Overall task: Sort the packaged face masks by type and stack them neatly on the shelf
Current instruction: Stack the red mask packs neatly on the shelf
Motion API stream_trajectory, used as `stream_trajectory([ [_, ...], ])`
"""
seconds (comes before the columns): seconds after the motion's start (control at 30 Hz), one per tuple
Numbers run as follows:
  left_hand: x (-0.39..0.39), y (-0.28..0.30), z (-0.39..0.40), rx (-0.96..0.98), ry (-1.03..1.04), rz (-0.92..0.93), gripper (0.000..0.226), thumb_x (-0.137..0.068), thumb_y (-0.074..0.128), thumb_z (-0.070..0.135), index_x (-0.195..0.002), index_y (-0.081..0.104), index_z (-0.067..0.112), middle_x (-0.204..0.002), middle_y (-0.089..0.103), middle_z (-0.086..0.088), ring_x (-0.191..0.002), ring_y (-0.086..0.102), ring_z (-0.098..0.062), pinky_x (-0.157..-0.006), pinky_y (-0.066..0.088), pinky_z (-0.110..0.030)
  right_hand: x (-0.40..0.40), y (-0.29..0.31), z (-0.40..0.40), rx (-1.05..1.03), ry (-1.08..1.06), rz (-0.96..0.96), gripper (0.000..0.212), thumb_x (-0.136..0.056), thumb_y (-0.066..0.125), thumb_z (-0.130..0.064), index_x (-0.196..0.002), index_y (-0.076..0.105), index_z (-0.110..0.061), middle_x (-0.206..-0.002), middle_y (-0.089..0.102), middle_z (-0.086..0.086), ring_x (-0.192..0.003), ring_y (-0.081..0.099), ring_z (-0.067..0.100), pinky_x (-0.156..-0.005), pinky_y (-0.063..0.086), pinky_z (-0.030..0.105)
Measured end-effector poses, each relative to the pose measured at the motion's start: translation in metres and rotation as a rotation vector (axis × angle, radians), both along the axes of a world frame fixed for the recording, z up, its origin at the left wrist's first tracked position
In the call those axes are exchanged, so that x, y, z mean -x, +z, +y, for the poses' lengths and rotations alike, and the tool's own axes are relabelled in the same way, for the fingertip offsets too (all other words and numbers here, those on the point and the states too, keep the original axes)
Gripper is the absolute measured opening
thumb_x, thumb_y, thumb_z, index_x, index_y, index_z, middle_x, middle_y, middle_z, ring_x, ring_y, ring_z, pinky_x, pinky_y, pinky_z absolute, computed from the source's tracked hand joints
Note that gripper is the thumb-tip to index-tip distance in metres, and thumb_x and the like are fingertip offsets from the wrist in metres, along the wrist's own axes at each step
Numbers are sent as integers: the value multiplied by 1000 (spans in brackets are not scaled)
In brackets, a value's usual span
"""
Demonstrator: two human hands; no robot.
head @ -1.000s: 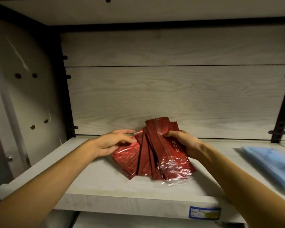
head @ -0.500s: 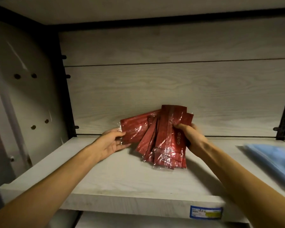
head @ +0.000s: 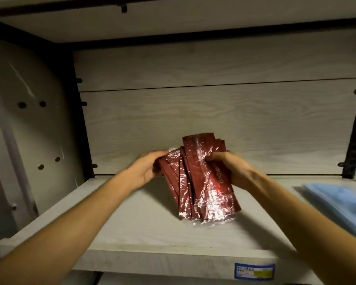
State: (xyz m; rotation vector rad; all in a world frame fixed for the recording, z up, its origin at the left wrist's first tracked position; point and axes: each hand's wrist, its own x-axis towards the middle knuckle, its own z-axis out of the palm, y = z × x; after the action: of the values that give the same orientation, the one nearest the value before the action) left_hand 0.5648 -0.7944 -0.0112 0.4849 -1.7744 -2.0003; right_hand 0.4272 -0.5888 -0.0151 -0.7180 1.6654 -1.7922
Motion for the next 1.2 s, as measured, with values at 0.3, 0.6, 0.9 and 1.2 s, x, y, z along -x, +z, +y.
stream_trajectory([
  [0.3,26,-25,67,-205,-185,-1,45,-87,73,35,-122,72,7,-119,71,-18,-102,70,-31,-101,54,-47,-6,-25,-16,66,-99,-56,30,-78,59,-2,-107,66,-2,-80,69,17,-56,66,23,-51,55,29],
  [0.6,37,-11,69,-140,100,68,46,-82,78,7,-126,65,-3,-116,71,-25,-95,71,-36,-88,59,-50,-9,-20,-12,57,-167,203,78,-76,67,-11,-145,33,-23,-118,64,8,-95,66,20,-64,54,29],
  [0.9,35,2,51,-395,381,318,44,-77,78,17,-118,71,4,-109,75,-18,-99,73,-37,-86,59,-55,-13,-26,20,-111,83,242,36,-79,82,-22,-111,66,-17,-100,77,5,-88,71,17,-90,58,44],
  [1.2,20,-8,47,-344,199,265,36,-77,72,11,-112,72,4,-111,73,-16,-92,69,-28,-88,55,-39,-9,-37,20,34,-32,201,41,-75,78,6,-112,64,-8,-101,76,15,-82,73,24,-77,61,40],
])
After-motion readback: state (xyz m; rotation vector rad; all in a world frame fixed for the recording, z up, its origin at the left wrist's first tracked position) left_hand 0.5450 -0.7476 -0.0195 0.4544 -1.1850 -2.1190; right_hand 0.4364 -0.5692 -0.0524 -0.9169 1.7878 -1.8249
